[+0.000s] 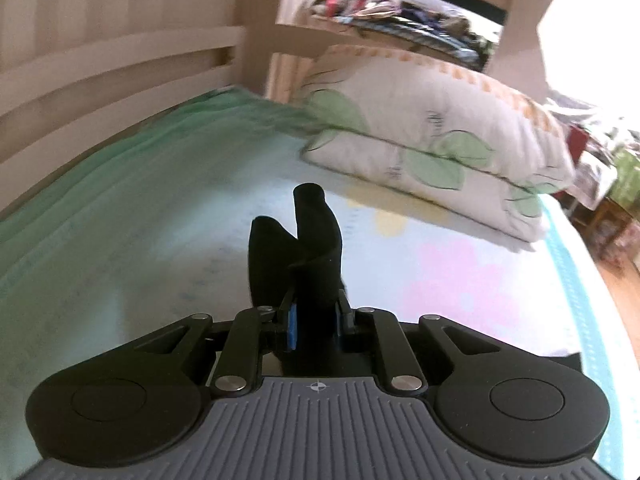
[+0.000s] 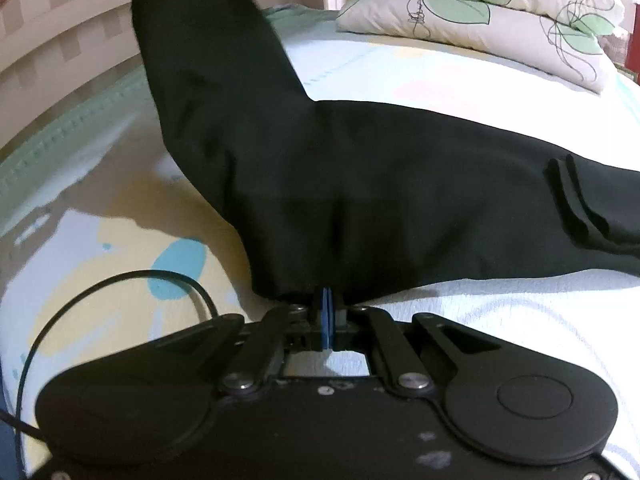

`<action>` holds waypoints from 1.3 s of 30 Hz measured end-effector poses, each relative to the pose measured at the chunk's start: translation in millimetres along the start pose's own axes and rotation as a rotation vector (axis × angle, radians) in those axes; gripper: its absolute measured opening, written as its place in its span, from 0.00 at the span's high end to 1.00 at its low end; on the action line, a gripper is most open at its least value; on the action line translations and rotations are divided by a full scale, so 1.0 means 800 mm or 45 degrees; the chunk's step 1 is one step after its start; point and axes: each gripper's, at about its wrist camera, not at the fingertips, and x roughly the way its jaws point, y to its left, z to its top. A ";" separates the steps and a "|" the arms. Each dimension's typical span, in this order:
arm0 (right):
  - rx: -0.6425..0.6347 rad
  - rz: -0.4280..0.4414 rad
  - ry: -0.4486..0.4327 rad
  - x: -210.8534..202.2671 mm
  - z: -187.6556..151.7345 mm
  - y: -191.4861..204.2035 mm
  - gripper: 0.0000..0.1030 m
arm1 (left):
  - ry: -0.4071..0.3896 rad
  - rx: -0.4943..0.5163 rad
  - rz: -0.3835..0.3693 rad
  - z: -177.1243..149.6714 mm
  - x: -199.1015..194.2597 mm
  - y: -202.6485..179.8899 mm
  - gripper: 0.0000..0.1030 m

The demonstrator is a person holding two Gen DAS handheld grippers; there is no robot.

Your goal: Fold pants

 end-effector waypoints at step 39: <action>0.601 -0.453 -0.152 -0.128 -0.010 -0.315 0.83 | 0.319 0.472 -0.436 -0.110 0.122 -0.400 0.64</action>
